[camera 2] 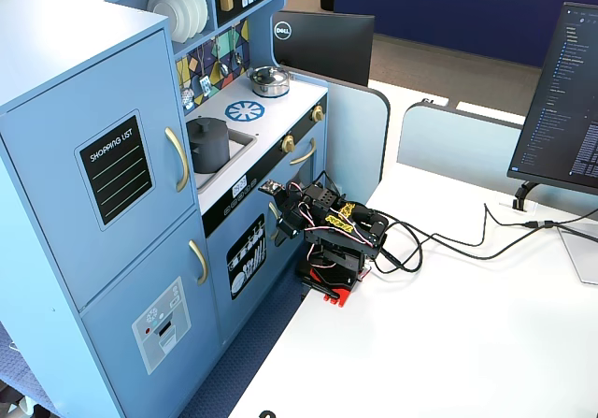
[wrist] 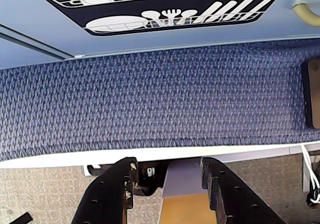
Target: Take off the lid from the gray recipient and place it on the counter
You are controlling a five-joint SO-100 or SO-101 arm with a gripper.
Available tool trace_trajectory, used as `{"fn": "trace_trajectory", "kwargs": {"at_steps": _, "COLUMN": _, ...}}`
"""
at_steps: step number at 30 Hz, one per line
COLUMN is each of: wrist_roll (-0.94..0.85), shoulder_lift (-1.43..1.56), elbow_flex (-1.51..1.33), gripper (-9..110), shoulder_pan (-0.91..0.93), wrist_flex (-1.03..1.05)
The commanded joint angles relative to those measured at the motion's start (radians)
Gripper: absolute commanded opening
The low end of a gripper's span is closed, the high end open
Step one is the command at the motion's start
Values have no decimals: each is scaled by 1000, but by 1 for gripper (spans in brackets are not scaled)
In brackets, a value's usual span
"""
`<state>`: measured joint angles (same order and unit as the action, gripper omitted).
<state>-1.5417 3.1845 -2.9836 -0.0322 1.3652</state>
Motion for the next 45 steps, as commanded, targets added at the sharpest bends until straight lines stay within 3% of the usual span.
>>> {"fn": "trace_trajectory", "kwargs": {"at_steps": 1, "wrist_roll": 2, "shoulder_lift": -5, "elbow_flex": -18, "gripper": 0, "shoulder_pan": 84, "wrist_flex": 166}}
{"fn": "trace_trajectory", "kwargs": {"at_steps": 14, "wrist_roll": -12, "shoulder_lift": -5, "elbow_flex": -18, "gripper": 0, "shoulder_pan": 86, "wrist_flex": 160}}
{"fn": "trace_trajectory", "kwargs": {"at_steps": 18, "wrist_roll": -18, "shoulder_lift": -6, "elbow_flex": 40, "gripper": 0, "shoulder_pan": 110, "wrist_flex": 21}}
{"fn": "trace_trajectory", "kwargs": {"at_steps": 24, "wrist_roll": -77, "shoulder_lift": -58, "elbow_flex": 376, "gripper": 0, "shoulder_pan": 137, "wrist_flex": -153}}
{"fn": "trace_trajectory", "kwargs": {"at_steps": 35, "wrist_roll": -63, "shoulder_lift": -210, "elbow_flex": 670, "gripper": 4, "shoulder_pan": 89, "wrist_flex": -810}}
{"fn": "trace_trajectory", "kwargs": {"at_steps": 45, "wrist_roll": -48, "shoulder_lift": -390, "elbow_flex": 756, "gripper": 18, "shoulder_pan": 80, "wrist_flex": -992}}
